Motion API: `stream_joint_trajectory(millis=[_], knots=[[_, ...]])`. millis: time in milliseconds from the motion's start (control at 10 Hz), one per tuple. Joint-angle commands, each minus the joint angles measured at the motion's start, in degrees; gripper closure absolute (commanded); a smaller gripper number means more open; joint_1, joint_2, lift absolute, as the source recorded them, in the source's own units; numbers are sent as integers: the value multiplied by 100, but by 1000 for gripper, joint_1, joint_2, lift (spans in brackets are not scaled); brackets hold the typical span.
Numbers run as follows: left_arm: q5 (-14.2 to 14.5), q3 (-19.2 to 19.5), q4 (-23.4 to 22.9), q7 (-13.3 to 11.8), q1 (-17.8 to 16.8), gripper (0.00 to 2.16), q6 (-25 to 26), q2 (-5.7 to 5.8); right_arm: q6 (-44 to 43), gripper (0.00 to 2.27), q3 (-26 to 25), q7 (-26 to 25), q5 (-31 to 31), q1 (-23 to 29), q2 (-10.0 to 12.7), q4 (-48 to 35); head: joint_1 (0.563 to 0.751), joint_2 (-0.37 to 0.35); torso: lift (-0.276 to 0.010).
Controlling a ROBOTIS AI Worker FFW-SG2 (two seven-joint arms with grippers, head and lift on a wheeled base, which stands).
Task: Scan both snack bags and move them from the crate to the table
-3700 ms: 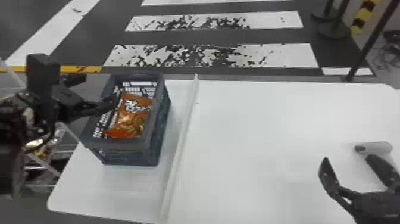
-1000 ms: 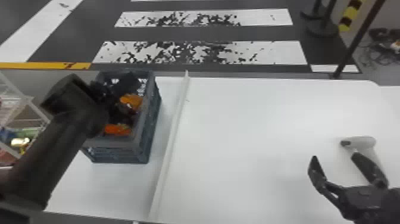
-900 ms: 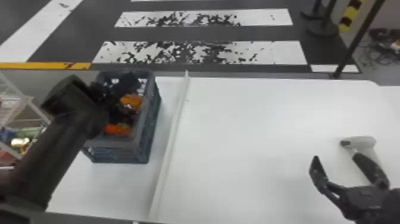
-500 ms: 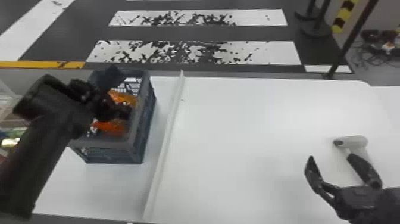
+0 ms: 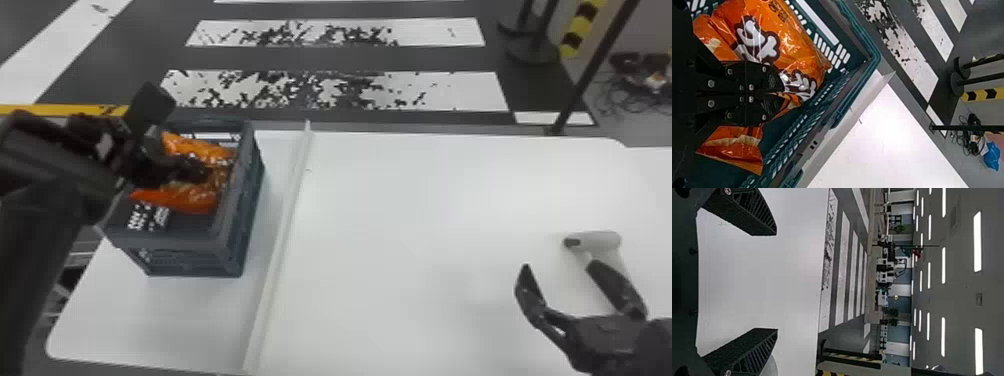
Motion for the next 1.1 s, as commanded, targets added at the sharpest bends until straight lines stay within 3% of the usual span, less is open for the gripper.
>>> stream_joint_trajectory(millis=[0,300,500,900,1000], knots=[[-9,82,-316,-80,41,2125,153,64,15,49,15,0,2,-2,0,-5,695,85,-88],[-9,188,-843,-212,155,2125,382,152,50,49,32,0,2,-11,0,-5,695,91,-88],[131,302,-861,-362,155,2125,399,178,68,49,41,0,2,-20,0,-14,695,89,-88],[1028,829,-369,-599,234,2125,118,178,85,49,41,9,2,-20,-9,-32,695,93,-88],[1362,1066,-254,-652,331,2125,-40,170,103,49,41,9,2,-20,0,-40,695,96,-88]])
